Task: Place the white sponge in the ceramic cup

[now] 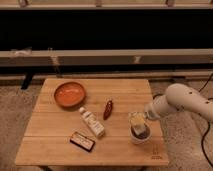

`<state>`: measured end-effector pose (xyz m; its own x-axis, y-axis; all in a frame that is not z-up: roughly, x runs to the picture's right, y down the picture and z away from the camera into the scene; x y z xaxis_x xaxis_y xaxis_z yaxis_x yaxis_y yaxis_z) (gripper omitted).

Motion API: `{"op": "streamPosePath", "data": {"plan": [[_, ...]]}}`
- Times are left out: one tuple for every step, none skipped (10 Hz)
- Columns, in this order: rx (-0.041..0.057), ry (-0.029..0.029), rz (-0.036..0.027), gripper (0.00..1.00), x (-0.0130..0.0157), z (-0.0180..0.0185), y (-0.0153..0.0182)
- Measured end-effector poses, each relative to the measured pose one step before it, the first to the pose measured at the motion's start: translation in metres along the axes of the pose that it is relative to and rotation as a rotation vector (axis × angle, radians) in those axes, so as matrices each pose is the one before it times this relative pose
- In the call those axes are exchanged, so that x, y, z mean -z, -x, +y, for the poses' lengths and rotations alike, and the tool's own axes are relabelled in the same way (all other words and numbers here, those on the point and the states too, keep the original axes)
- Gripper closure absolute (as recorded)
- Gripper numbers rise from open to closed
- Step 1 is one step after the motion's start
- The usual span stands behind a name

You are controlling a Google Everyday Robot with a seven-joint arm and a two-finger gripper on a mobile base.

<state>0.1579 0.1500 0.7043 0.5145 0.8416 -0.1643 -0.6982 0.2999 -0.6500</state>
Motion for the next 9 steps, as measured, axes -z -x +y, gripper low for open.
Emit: {"op": "streamPosePath", "data": {"plan": [[-0.00113, -0.00004, -0.00456, 0.2, -0.00035, -0.00041, -0.00044], [0.00177, -0.0028, -0.00241, 0.2, 0.00157, 0.00004, 0.00076], [0.00212, -0.00357, -0.00247, 0.2, 0.00211, 0.00005, 0.0008], [0.00953, -0.00874, -0.0055, 0.2, 0.00486, 0.00053, 0.00317], [0.01107, -0.00931, -0.0046, 0.2, 0.00559, 0.00115, 0.0039], [0.01536, -0.01257, -0.00607, 0.2, 0.00766, 0.00177, 0.00614], [0.02975, -0.01263, 0.00161, 0.2, 0.01054, 0.00609, 0.00893], [0.01733, -0.01065, 0.0065, 0.2, 0.00547, 0.0037, 0.00493], [0.0098, -0.00056, 0.00316, 0.2, -0.00001, 0.00283, 0.00417]]}}
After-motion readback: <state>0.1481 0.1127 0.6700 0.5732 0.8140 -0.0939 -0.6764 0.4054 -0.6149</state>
